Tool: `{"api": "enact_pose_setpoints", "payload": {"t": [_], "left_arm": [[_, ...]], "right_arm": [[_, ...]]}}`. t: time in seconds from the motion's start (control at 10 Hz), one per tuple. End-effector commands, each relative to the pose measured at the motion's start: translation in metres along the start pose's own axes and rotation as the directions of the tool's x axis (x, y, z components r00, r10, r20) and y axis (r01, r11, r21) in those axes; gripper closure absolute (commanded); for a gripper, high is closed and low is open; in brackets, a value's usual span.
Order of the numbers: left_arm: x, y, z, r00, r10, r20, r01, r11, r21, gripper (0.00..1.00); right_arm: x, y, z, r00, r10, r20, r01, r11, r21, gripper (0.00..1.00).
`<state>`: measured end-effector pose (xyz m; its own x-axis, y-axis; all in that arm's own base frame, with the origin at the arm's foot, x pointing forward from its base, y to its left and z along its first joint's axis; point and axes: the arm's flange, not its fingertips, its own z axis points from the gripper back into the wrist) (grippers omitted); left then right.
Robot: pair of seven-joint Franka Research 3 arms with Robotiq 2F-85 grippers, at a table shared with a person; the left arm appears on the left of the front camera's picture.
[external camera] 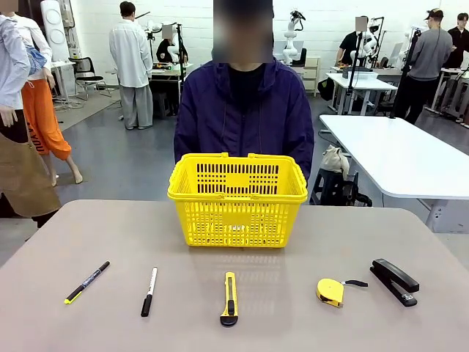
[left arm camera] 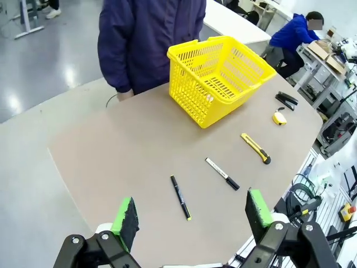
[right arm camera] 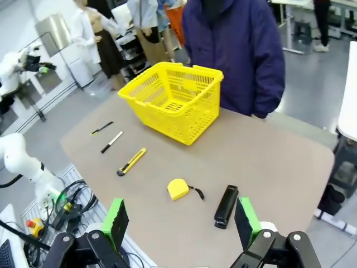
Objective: Place the items the person wants into the basket.
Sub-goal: Pick up the item the person points to and place it in the Market Basket.
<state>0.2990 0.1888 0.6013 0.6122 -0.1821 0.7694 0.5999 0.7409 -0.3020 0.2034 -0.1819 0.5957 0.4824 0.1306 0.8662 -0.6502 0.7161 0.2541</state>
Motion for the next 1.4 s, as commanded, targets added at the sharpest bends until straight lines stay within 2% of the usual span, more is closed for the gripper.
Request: {"api": "enact_pose_setpoints", "payload": {"t": [0.0, 0.2, 0.3, 1.3], "left_arm": [[-0.004, -0.004, 0.002, 1.0, 0.005, -0.001, -0.005, 1.0, -0.001, 0.0], [-0.004, -0.004, 0.004, 1.0, 0.009, 0.008, -0.009, 1.0, 0.005, 0.0], [-0.004, -0.002, 0.006, 1.0, 0.022, -0.003, -0.022, 1.0, 0.012, 0.0], [-0.004, -0.002, 0.006, 1.0, 0.022, -0.003, -0.022, 1.0, 0.012, 0.0]], "right_arm": [[-0.002, 0.008, 0.004, 1.0, -0.008, -0.008, 0.007, 0.999, -0.035, 0.0], [0.006, 0.012, -0.005, 0.998, -0.057, -0.032, 0.052, 0.988, -0.144, 0.0], [-0.002, 0.004, 0.009, 1.0, -0.009, -0.001, 0.009, 0.999, -0.049, 0.0], [-0.002, 0.004, 0.009, 1.0, -0.009, -0.001, 0.009, 0.999, -0.049, 0.0]]}}
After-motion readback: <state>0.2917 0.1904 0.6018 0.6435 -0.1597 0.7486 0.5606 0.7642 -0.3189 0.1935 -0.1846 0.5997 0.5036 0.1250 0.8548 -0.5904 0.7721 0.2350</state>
